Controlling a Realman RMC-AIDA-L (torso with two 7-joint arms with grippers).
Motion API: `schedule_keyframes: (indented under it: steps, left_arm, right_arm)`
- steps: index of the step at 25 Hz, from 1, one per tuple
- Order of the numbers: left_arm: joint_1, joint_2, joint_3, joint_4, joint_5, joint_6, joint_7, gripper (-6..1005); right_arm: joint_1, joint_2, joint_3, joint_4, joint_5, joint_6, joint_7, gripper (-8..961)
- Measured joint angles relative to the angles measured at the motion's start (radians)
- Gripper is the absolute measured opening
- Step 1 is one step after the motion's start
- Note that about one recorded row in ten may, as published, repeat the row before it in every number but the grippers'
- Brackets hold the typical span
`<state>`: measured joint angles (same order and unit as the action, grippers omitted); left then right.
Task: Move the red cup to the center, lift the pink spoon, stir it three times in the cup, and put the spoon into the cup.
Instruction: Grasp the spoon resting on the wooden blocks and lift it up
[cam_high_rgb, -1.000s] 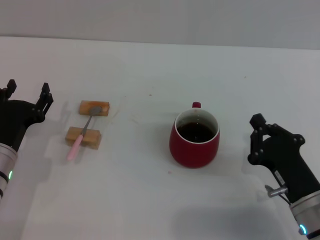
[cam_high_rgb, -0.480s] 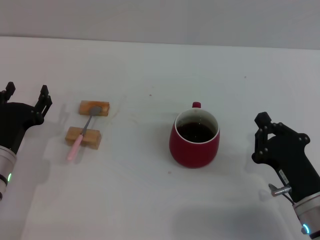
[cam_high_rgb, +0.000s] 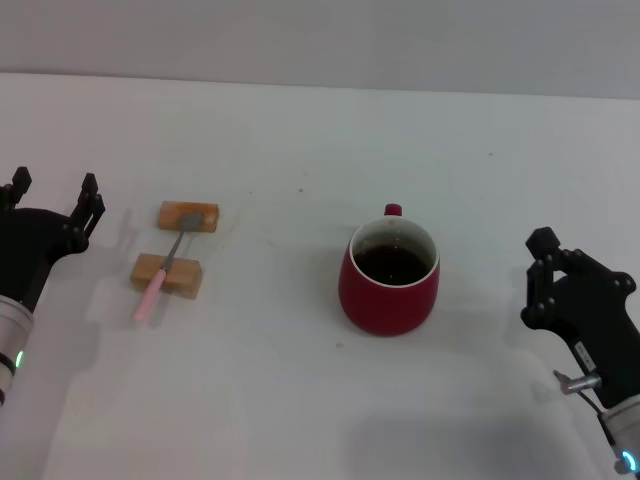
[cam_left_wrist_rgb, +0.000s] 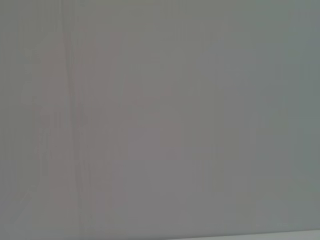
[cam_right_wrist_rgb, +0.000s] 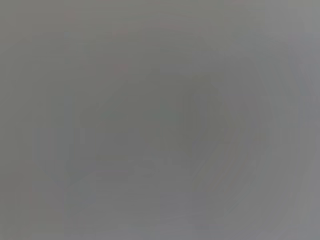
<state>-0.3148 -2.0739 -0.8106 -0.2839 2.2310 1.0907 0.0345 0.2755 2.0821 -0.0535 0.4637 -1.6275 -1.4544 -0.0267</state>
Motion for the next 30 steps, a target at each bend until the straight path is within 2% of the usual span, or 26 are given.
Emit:
schedule_keyframes:
  steps: [8, 21, 30]
  left_arm:
    - [0.011, -0.001, 0.011, -0.002, 0.001, 0.000, -0.002, 656]
    - [0.017, 0.000, 0.032, -0.033, 0.001, 0.008, 0.003, 649]
    - [0.041, 0.001, 0.047, -0.038, 0.001, 0.101, 0.006, 644]
  right_arm:
    - [-0.030, -0.001, 0.010, -0.025, 0.004, -0.022, 0.045, 0]
    - [-0.095, 0.000, 0.103, -0.029, 0.006, -0.048, 0.038, 0]
    - [-0.094, -0.001, 0.111, -0.042, 0.008, -0.047, 0.041, -1]
